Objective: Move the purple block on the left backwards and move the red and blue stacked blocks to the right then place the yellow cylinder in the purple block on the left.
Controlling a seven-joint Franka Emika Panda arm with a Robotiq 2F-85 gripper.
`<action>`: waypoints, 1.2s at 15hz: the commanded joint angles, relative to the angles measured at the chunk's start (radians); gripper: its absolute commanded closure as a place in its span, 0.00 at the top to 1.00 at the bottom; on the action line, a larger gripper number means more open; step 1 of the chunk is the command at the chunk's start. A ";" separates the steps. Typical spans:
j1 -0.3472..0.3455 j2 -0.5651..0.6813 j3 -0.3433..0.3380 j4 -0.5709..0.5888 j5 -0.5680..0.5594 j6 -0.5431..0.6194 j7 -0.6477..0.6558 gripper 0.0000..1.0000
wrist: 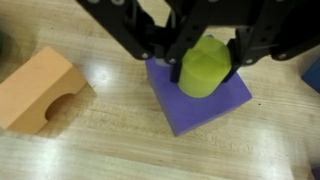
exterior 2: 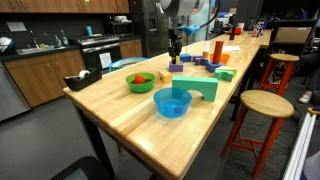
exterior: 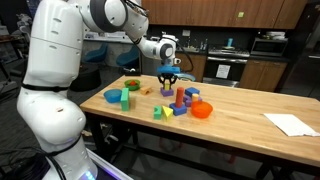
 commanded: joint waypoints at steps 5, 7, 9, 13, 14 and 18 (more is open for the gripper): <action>-0.017 0.059 -0.004 -0.004 -0.010 0.035 0.031 0.72; -0.022 0.060 -0.004 -0.003 -0.009 0.043 0.032 0.83; -0.027 0.061 -0.005 -0.009 -0.012 0.057 0.034 0.96; -0.031 0.063 -0.005 -0.011 -0.021 0.075 0.039 1.00; -0.027 0.056 -0.005 -0.012 -0.026 0.076 0.041 1.00; -0.017 -0.010 -0.002 -0.045 -0.037 0.050 0.052 1.00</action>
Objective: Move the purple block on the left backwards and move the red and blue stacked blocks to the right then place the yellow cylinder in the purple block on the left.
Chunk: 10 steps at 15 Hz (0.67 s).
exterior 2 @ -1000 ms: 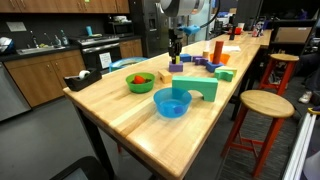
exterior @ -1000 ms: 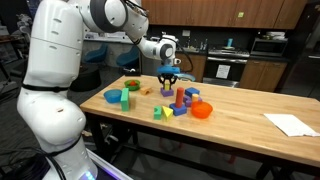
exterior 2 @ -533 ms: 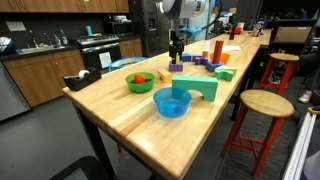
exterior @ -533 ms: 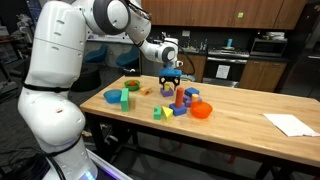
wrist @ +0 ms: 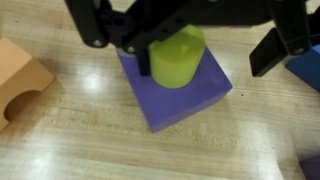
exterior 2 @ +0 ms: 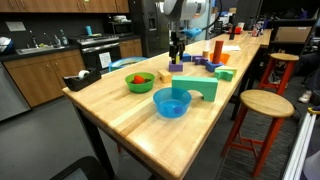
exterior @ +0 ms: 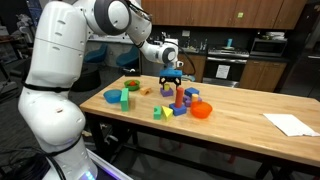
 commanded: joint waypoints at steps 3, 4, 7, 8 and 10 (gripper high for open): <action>0.020 -0.099 0.001 -0.100 -0.036 0.008 0.042 1.00; 0.023 -0.116 0.003 -0.113 -0.036 -0.012 0.038 1.00; 0.035 -0.170 0.005 -0.162 -0.036 -0.002 0.043 1.00; 0.039 -0.190 0.006 -0.176 -0.035 -0.002 0.042 1.00; 0.042 -0.229 0.006 -0.207 -0.031 0.011 0.030 1.00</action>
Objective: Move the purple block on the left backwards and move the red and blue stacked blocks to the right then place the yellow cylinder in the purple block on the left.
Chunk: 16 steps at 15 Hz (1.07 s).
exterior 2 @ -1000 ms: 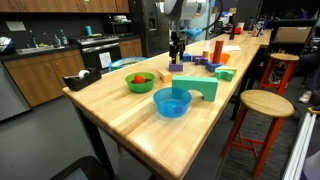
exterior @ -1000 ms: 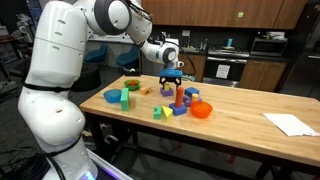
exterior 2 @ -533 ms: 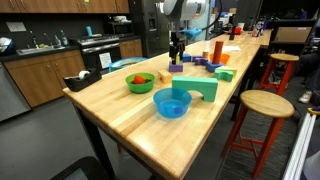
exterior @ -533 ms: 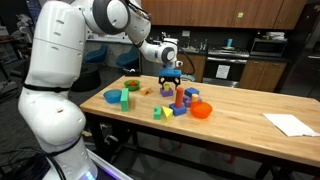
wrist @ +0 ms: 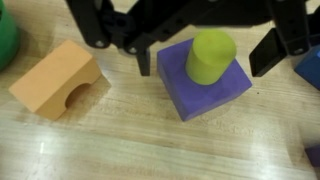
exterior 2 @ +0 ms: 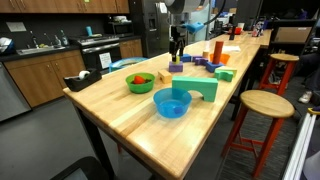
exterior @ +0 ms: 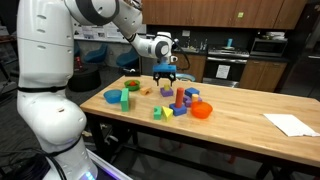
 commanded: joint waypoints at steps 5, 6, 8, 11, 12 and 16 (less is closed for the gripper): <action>-0.001 -0.202 -0.005 -0.180 0.001 0.121 -0.065 1.00; -0.003 -0.222 -0.008 -0.201 0.006 0.142 -0.081 1.00; -0.010 -0.264 -0.016 -0.241 0.030 0.174 -0.138 1.00; -0.017 -0.327 -0.039 -0.309 0.089 0.228 -0.245 1.00; -0.016 -0.348 -0.050 -0.331 0.116 0.241 -0.282 1.00; -0.001 -0.428 -0.105 -0.431 0.237 0.286 -0.503 1.00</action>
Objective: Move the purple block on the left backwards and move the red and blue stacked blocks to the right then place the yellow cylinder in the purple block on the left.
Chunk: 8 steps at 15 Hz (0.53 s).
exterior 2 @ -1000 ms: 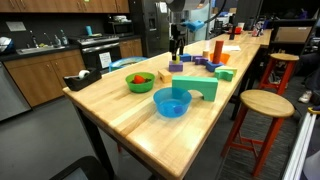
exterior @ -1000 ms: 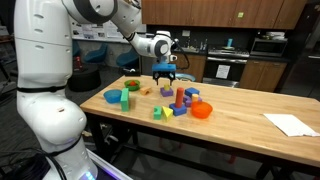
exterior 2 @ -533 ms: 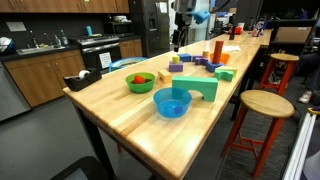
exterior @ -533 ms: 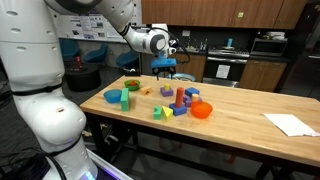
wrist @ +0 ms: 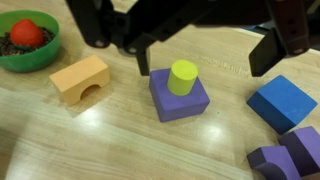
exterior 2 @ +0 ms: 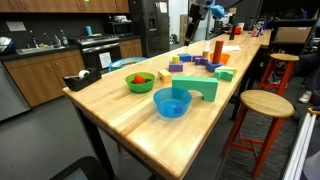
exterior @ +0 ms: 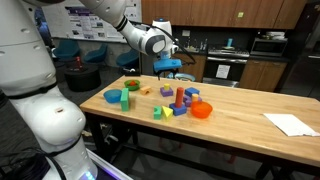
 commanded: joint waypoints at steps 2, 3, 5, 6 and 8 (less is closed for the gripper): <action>0.025 -0.119 -0.063 -0.138 0.115 0.048 -0.229 1.00; 0.029 -0.130 -0.074 -0.152 0.128 0.046 -0.252 1.00; 0.030 -0.088 -0.075 -0.111 0.097 0.026 -0.205 1.00; 0.032 -0.097 -0.080 -0.122 0.100 0.027 -0.212 1.00; 0.034 -0.107 -0.082 -0.131 0.099 0.028 -0.217 1.00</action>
